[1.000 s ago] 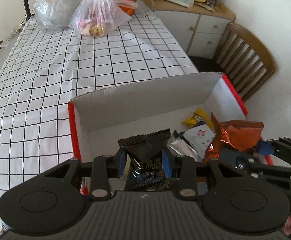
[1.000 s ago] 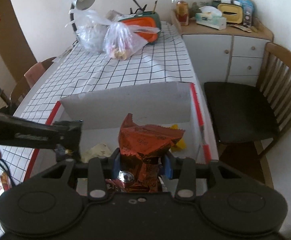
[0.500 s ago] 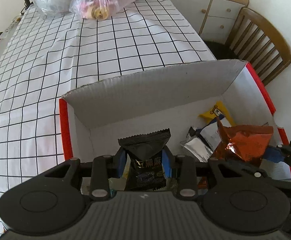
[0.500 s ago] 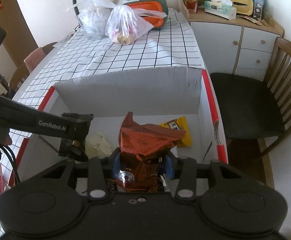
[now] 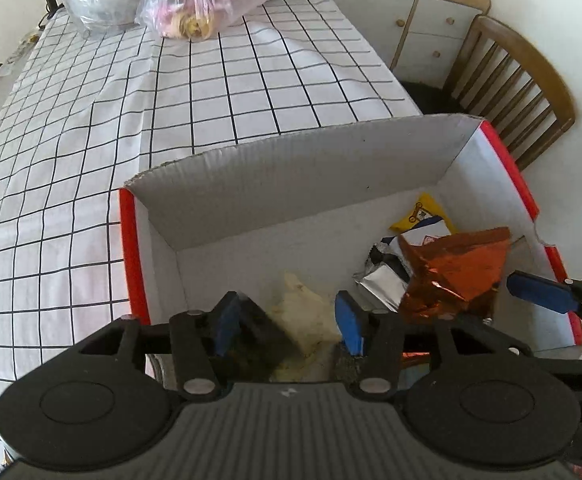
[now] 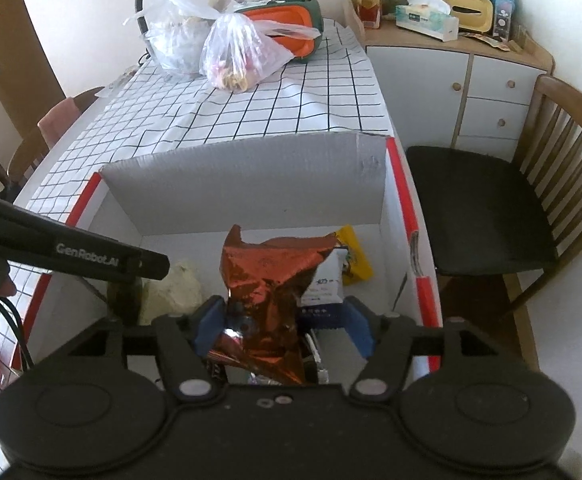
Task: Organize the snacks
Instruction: 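Carry both bags over the red box and open both tools to drop them, then move both tools back to the remaining snacks on the table, then grasp the red chip bag with right tool while left tool grasps clear food tray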
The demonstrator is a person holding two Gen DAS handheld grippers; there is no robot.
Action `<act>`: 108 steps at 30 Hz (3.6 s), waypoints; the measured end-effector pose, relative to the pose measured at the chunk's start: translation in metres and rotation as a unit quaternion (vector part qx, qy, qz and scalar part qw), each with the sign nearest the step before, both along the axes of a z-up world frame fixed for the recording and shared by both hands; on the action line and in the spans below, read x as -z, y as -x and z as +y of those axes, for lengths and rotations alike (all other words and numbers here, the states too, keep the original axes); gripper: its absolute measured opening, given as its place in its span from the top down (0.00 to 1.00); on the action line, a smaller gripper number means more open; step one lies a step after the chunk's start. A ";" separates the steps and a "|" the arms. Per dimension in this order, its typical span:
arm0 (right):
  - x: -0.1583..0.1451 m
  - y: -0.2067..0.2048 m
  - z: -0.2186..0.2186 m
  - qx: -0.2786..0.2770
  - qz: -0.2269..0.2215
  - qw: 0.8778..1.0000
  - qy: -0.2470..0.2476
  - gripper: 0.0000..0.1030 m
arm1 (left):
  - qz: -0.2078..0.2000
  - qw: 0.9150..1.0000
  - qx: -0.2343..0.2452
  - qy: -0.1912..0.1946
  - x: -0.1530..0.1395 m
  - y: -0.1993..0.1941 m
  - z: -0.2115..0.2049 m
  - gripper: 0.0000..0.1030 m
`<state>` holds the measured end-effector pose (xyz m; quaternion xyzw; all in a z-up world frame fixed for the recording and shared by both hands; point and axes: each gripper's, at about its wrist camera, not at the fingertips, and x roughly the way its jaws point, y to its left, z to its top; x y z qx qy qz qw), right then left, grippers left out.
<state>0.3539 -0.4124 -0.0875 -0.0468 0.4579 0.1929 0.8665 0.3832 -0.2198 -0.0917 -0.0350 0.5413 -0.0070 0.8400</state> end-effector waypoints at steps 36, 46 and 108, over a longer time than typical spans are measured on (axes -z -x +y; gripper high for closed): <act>-0.073 0.114 0.056 -0.025 -0.074 0.994 -0.071 0.02 | -0.166 0.984 0.042 0.049 -0.076 0.151 0.070 0.28; -0.071 0.141 0.102 -0.032 -0.082 0.992 -0.086 0.00 | -0.190 0.980 0.029 0.058 -0.079 0.186 0.129 0.22; 0.092 0.174 0.361 0.135 0.167 0.977 0.005 0.22 | -0.127 0.974 -0.185 0.029 -0.004 0.318 0.401 0.22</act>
